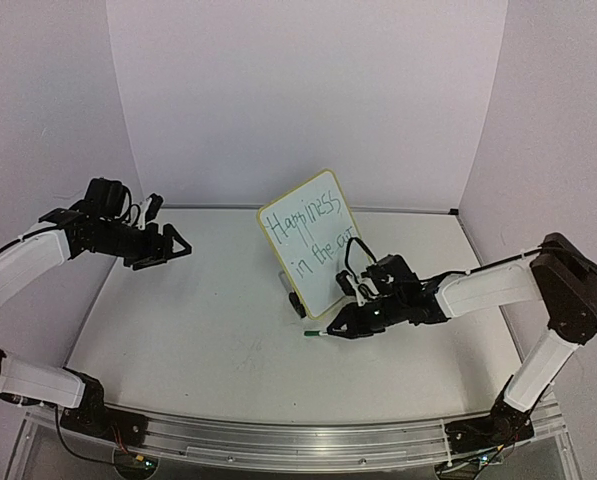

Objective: Write a sentence on the whiteboard
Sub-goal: Put down the whiteboard marker at the center of the board, then reset both arms

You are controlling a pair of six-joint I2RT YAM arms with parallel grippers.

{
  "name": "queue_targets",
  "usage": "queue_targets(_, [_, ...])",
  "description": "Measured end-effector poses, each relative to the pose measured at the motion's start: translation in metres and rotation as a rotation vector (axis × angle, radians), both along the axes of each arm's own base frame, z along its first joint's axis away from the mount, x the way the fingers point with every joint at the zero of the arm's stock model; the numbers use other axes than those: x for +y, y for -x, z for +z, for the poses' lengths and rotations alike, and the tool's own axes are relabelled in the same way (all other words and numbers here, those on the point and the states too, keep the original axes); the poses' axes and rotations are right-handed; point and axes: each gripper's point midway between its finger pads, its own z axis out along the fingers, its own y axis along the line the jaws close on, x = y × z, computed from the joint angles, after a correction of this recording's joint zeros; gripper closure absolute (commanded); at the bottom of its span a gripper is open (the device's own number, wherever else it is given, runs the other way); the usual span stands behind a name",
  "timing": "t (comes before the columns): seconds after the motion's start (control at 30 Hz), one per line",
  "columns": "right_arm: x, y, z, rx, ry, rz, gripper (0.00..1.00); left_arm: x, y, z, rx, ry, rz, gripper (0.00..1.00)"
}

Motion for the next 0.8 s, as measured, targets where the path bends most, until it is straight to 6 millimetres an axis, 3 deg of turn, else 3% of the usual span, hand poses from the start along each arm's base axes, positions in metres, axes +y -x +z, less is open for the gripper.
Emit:
queue_targets(0.23, [-0.027, -0.014, -0.019, -0.019, 0.139, -0.104, 0.34, 0.006, -0.001, -0.007, 0.003, -0.020, 0.012, 0.16])
queue_targets(0.37, [-0.047, -0.024, -0.017, -0.042, 0.202, -0.170, 0.09, 0.014, -0.003, -0.014, 0.012, -0.033, 0.036, 0.16])
queue_targets(0.43, [-0.062, -0.033, -0.011, -0.064, 0.228, -0.214, 0.02, 0.022, -0.005, -0.018, 0.018, -0.041, 0.062, 0.14])
queue_targets(0.6, [-0.105, -0.060, 0.014, -0.125, 0.261, -0.355, 0.02, 0.056, -0.015, -0.026, 0.018, -0.086, 0.180, 0.10])
queue_targets(0.8, [-0.177, -0.091, 0.058, -0.235, 0.297, -0.571, 0.02, 0.108, -0.025, -0.018, -0.046, -0.158, 0.364, 0.07])
